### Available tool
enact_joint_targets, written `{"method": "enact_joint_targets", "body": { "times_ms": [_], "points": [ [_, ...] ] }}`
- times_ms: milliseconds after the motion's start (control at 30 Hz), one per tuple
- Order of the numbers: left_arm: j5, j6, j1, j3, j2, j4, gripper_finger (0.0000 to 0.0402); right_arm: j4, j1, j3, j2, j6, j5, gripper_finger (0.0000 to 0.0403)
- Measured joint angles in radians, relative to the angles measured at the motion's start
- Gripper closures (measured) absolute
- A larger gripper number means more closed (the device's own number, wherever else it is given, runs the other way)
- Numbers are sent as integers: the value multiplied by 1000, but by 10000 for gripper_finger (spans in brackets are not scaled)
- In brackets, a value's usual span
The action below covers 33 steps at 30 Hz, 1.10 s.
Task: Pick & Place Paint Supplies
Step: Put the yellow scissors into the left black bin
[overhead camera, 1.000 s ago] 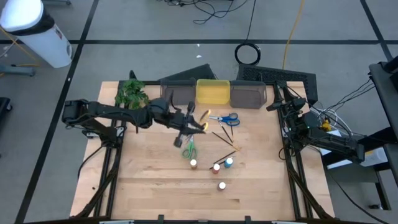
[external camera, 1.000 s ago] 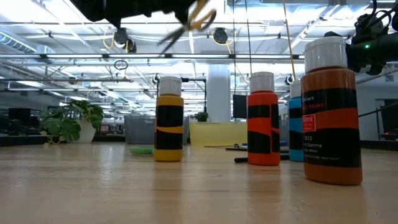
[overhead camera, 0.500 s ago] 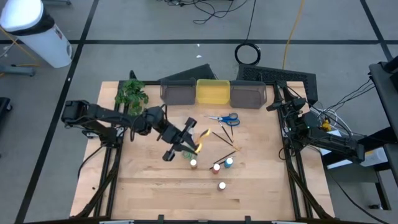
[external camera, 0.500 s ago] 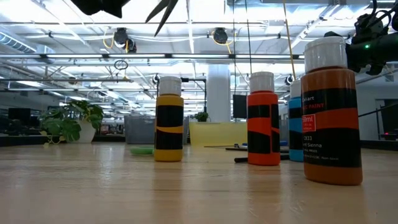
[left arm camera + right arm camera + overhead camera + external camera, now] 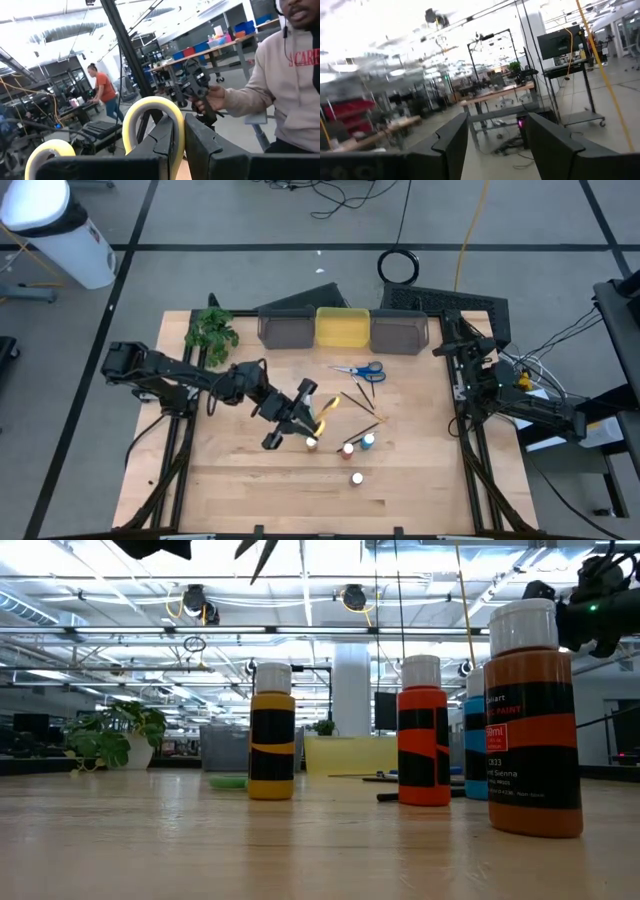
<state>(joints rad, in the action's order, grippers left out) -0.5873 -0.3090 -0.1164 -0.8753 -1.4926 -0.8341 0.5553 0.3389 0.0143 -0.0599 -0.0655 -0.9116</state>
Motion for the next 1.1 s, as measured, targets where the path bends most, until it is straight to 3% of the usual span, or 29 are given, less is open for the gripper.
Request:
{"method": "enact_joint_targets", "body": {
  "times_ms": [67, 167, 233, 400, 600, 700, 833, 900, 1100],
  "points": [
    [6, 1, -6, 0, -13, -20, 371, -28, -18, 0, 0, 180, 42, 216],
    [35, 26, -16, 0, -29, -44, 371, -129, -62, 0, -7, 578, 275, 216],
    [63, 36, -22, 0, -44, -60, 371, -105, -66, 0, -32, 671, 324, 216],
    [104, 58, -41, 0, -68, -62, 371, -142, -66, 0, -53, 645, 313, 216],
    [129, 65, -67, 0, -77, -91, 371, -288, -66, 0, -100, 740, 241, 216],
    [128, 55, -71, 0, -77, -96, 371, -193, -66, 0, -140, 791, 376, 216],
    [131, 53, -61, 0, -77, -106, 371, 141, -82, 0, -241, 670, 658, 221],
    [148, 53, -52, 0, -77, -106, 371, 264, -112, 10, -305, 624, 750, 229],
    [154, 57, -27, 0, -77, -106, 371, 254, -245, 109, -566, 493, 723, 272]
  ]
}}
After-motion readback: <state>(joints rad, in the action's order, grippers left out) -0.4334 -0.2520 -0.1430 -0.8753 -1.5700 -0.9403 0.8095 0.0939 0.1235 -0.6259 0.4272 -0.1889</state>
